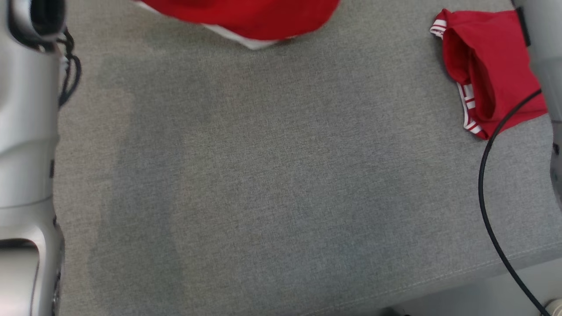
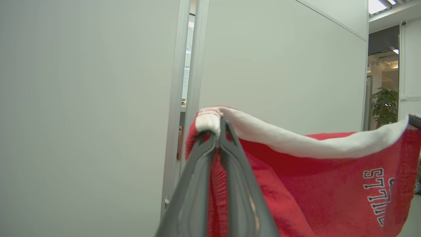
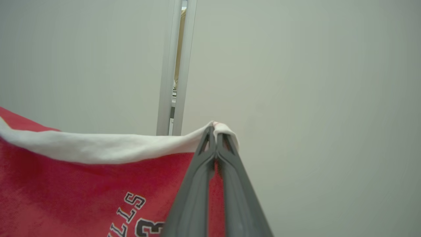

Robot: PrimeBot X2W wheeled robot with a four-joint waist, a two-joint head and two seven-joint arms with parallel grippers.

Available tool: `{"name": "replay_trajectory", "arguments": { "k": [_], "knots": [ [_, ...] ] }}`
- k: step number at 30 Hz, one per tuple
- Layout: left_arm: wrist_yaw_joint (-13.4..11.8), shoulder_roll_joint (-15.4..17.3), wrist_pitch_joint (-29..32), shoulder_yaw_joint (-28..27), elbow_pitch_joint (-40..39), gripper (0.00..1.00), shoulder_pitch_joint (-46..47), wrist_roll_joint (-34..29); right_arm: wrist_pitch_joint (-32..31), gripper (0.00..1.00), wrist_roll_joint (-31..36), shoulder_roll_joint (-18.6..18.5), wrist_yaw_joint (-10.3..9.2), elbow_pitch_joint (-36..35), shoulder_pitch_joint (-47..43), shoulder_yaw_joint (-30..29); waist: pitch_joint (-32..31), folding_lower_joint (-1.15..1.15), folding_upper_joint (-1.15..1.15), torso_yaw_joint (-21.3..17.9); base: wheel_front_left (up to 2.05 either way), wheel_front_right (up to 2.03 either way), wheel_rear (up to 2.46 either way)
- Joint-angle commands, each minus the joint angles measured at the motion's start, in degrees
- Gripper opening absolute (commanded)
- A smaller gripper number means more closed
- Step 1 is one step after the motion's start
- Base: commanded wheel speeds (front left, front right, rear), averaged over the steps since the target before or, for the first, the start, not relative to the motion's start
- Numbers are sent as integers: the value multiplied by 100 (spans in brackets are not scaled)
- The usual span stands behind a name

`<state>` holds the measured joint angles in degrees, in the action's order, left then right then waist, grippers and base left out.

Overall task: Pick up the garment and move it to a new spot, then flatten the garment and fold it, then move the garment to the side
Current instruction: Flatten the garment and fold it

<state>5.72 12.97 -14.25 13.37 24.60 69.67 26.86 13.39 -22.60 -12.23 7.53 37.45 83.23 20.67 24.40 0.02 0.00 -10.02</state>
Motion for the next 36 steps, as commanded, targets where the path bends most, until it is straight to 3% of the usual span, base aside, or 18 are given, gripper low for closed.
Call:
{"name": "replay_trajectory", "arguments": {
  "k": [1, 5, 9, 16, 23, 29, 36],
  "knots": [
    [-36, 10, -58, -123, -15, 0, 253, -114, 99, 0, 160, 35, -10, 50, 248, -143, 688, -2, 0, -88, 0, 0, 0],
    [-45, -101, -93, -563, -625, 0, 747, -413, 185, 0, 438, 193, -10, -398, 714, -682, 897, -2, 0, -47, 0, 0, 0],
    [67, -402, -80, -889, -1184, 0, 396, -593, 176, 0, 639, 108, -10, -999, 400, -891, 1067, -2, 0, 59, 0, 0, 0],
    [175, -654, -84, -517, -1085, 0, -797, -643, 178, 0, 557, -359, -10, -1267, -672, -4, 1116, -2, 0, 325, 0, 0, 0],
    [181, -426, -84, 262, -1160, 0, -2397, -153, 74, 0, -383, -1446, -10, -1990, -2406, 1738, 486, -2, 0, 559, 0, 0, 0],
    [182, -99, -85, 813, -1156, 0, -3852, 406, -511, 0, -1374, -2252, -10, -2846, -3781, 2228, -260, -2, 0, 607, 0, 0, 0],
    [178, 217, -85, 1339, -906, 0, -5178, 995, -1717, 0, -2486, -2955, -10, -3541, -5603, 2121, -1090, -2, 0, 757, 0, 0, 0]
  ]
}}
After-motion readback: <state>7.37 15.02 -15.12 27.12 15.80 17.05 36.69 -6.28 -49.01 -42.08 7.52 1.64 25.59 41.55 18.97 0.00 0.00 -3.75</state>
